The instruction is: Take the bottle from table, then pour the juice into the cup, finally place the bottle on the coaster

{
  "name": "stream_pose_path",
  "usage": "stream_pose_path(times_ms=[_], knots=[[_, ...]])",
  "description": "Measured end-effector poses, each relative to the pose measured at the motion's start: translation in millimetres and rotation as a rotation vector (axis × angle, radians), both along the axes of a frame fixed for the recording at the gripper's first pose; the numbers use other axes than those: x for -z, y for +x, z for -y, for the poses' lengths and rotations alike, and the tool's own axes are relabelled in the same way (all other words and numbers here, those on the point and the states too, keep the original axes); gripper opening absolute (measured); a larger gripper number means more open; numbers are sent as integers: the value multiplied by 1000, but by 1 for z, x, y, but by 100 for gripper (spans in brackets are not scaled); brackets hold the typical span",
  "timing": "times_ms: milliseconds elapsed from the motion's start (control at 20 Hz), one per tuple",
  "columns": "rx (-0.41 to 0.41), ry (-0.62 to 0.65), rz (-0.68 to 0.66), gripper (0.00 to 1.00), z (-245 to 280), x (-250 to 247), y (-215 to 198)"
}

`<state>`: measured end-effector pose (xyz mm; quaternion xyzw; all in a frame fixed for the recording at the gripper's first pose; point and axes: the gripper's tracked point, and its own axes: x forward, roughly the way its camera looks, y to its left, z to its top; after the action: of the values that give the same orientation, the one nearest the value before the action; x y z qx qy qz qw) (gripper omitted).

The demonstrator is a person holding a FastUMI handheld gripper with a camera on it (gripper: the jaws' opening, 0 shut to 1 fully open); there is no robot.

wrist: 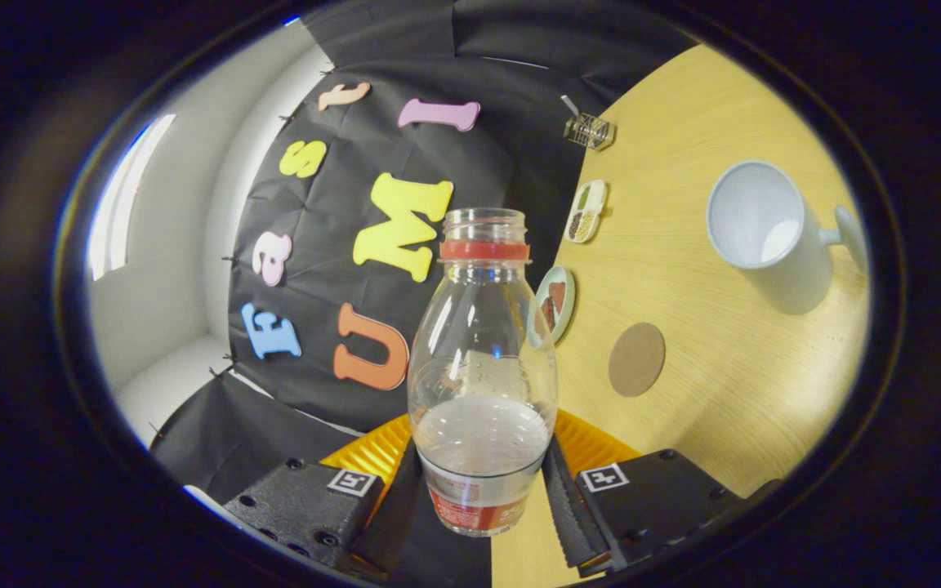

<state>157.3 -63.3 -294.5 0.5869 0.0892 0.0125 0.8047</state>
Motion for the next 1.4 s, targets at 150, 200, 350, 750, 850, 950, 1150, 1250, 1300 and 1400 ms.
stream_pose_path(times_ms=[150,200,350,750,850,950,1150,1250,1300,1400], knots=[[14,79,9,76,4,-4,-2],[14,102,7,76,5,-2,-1],[30,186,23,76,8,-4,-2],[61,318,40,76,18,-2,-2],[58,365,55,76,16,-8,2],[57,389,66,76,16,-11,5],[64,425,86,75,17,-19,6],[69,438,100,76,21,-24,7],[69,437,98,76,23,-25,8],[72,452,109,75,28,-31,8]])
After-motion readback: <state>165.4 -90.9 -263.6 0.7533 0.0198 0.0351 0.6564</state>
